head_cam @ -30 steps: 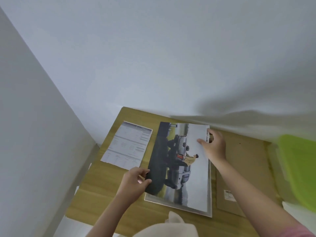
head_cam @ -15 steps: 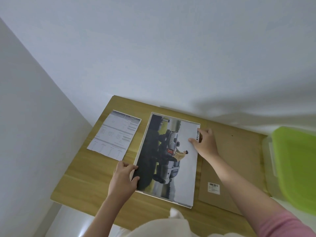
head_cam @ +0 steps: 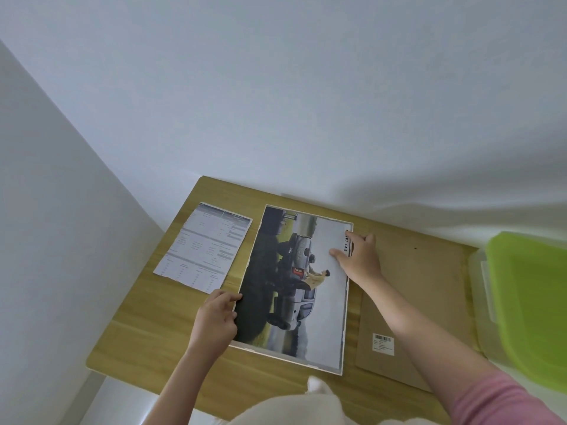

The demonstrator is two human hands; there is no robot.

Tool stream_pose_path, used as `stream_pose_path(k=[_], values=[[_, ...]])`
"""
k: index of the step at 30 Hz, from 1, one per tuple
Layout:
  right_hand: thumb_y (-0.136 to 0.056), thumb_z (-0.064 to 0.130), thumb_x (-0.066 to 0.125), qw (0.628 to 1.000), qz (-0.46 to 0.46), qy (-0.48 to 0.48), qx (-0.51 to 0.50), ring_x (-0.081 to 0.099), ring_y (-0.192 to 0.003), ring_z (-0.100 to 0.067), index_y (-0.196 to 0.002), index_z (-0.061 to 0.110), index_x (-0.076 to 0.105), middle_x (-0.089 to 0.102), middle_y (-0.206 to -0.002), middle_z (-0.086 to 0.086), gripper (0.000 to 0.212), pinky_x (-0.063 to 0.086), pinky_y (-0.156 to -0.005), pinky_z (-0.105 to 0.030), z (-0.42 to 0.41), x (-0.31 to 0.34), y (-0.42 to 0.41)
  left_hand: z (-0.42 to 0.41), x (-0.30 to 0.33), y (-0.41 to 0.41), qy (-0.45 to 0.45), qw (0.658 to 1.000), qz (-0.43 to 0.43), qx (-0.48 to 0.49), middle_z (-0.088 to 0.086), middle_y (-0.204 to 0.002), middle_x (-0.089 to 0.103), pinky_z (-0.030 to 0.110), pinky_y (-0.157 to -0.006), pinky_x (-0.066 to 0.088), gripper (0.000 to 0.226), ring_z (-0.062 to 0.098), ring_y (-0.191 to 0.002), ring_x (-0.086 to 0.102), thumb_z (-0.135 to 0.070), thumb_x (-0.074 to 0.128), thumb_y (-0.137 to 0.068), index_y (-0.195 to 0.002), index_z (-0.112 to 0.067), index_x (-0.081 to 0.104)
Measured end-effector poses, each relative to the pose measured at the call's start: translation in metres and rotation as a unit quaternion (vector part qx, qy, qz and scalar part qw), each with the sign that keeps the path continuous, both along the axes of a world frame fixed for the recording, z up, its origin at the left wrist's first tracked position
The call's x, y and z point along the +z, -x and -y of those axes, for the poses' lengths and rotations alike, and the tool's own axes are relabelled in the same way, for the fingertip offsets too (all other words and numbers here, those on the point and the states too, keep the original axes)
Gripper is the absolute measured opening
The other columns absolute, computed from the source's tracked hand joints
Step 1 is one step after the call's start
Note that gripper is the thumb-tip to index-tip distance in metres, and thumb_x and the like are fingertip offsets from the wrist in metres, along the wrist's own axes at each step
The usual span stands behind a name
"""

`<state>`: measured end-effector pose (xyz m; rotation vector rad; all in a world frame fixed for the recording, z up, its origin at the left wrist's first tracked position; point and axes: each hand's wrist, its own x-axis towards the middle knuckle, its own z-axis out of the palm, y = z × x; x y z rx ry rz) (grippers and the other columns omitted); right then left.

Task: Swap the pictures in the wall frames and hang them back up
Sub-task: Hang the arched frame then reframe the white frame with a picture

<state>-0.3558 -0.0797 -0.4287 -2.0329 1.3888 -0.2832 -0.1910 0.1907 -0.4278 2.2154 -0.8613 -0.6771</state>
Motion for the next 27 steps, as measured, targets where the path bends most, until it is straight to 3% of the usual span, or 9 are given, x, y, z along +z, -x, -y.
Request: stream_pose_path(k=[5,10,14,16,19,22,27], values=[[-0.084,0.035,0.068,1.000,0.017,-0.008,0.005,0.049,-0.116,-0.025,-0.139,0.011,0.043,0.039,-0.129,-0.010,0.066,0.041,-0.093,-0.028,-0.005,0.005,-0.003,0.004,0.001,-0.007,0.004,1.000,0.012,0.010,-0.004,-0.100,0.058,0.013,-0.068,0.041,0.035,0.008,-0.085,0.057,0.009,0.056,-0.081,-0.108,-0.010,0.066],[-0.085,0.036,0.065,0.999,0.044,-0.025,-0.008,0.053,-0.115,-0.024,-0.138,0.013,0.044,0.042,-0.134,-0.011,0.062,0.045,-0.099,-0.035,-0.023,0.016,0.018,0.008,0.010,-0.001,0.000,0.999,0.038,0.000,-0.001,-0.108,0.052,0.021,-0.084,0.042,0.036,0.012,-0.098,0.052,-0.004,0.064,-0.082,-0.116,-0.015,0.060],[-0.087,0.033,0.064,0.994,0.071,-0.032,-0.071,0.052,-0.118,-0.018,-0.136,0.011,0.045,0.046,-0.130,-0.007,0.058,0.043,-0.097,-0.029,-0.055,0.024,0.057,0.018,0.023,0.025,0.031,0.998,0.049,-0.018,-0.003,-0.107,0.049,0.028,-0.090,0.047,0.034,0.014,-0.102,0.052,-0.010,0.064,-0.083,-0.116,-0.018,0.059],[-0.087,0.032,0.064,0.991,0.072,-0.036,-0.108,0.050,-0.119,-0.016,-0.136,0.011,0.046,0.047,-0.130,-0.004,0.056,0.041,-0.097,-0.027,-0.072,0.024,0.085,0.028,0.027,0.044,0.049,0.997,0.039,-0.046,-0.004,-0.106,0.050,0.022,-0.085,0.049,0.032,0.009,-0.095,0.054,-0.011,0.065,-0.083,-0.115,-0.018,0.060],[-0.086,0.031,0.065,0.988,0.047,-0.022,-0.145,0.050,-0.120,-0.019,-0.134,0.010,0.047,0.049,-0.129,-0.006,0.055,0.041,-0.100,-0.031,-0.095,0.019,0.135,0.044,0.029,0.083,0.057,0.994,0.021,-0.092,-0.005,-0.105,0.051,0.009,-0.073,0.044,0.031,0.005,-0.090,0.054,-0.014,0.064,-0.084,-0.114,-0.017,0.060],[-0.085,0.031,0.066,0.981,0.013,-0.005,-0.191,0.049,-0.122,-0.026,-0.133,0.007,0.048,0.051,-0.129,-0.012,0.057,0.043,-0.101,-0.041,-0.112,0.015,0.183,0.056,0.026,0.126,0.052,0.990,-0.008,-0.131,-0.005,-0.110,0.051,0.017,-0.085,0.046,0.034,0.006,-0.097,0.055,-0.020,0.062,-0.086,-0.119,-0.017,0.057],[-0.086,0.035,0.064,0.972,-0.060,-0.015,-0.229,0.041,-0.126,-0.029,-0.136,0.007,0.044,0.044,-0.133,-0.014,0.061,0.042,-0.097,-0.043,-0.119,0.014,0.240,0.071,0.021,0.187,-0.001,0.986,-0.034,-0.162,0.004,-0.118,0.053,0.027,-0.097,0.046,0.044,0.014,-0.106,0.055,-0.023,0.064,-0.084,-0.125,-0.011,0.054]])
